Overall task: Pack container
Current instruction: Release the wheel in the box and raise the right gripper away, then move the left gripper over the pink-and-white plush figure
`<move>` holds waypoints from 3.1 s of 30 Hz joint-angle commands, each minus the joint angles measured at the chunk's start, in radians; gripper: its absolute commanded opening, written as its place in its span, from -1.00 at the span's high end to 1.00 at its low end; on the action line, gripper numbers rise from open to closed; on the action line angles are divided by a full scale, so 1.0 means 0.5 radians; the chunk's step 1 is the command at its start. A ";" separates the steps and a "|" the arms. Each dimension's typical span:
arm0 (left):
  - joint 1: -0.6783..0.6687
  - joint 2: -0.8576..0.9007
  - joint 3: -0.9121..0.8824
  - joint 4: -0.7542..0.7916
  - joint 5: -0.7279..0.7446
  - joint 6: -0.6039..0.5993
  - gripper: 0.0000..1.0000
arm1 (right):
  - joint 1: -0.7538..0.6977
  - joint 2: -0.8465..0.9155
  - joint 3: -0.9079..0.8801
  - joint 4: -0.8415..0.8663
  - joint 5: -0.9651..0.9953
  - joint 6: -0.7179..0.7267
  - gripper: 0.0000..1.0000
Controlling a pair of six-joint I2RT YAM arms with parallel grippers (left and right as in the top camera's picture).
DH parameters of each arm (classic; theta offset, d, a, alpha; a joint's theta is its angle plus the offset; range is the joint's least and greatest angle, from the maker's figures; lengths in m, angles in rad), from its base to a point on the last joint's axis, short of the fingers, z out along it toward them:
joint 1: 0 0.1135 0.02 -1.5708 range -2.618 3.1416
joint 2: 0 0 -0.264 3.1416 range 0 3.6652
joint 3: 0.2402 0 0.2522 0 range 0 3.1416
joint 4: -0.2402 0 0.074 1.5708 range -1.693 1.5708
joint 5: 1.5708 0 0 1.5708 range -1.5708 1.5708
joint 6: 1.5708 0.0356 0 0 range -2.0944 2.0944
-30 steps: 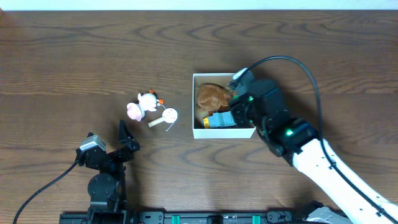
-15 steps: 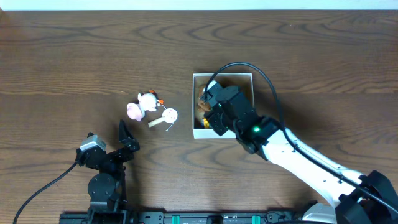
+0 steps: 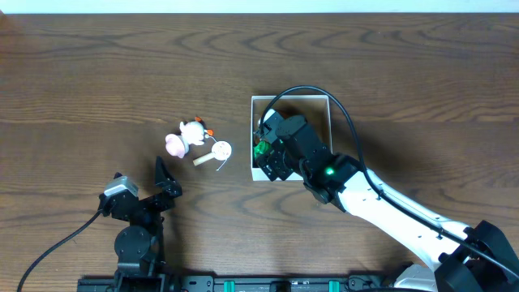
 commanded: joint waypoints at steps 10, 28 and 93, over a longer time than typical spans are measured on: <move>0.011 -0.012 -0.058 -0.037 -0.008 0.040 -0.96 | -0.178 -0.202 0.198 -0.198 0.457 0.143 -0.85; 0.011 -0.012 -0.058 -0.037 -0.008 0.040 -0.96 | -1.487 -0.373 0.340 -0.626 0.245 0.353 -0.99; 0.008 1.425 1.518 -0.649 0.613 0.604 -0.96 | -1.501 -0.355 0.337 -0.697 0.236 0.353 -0.99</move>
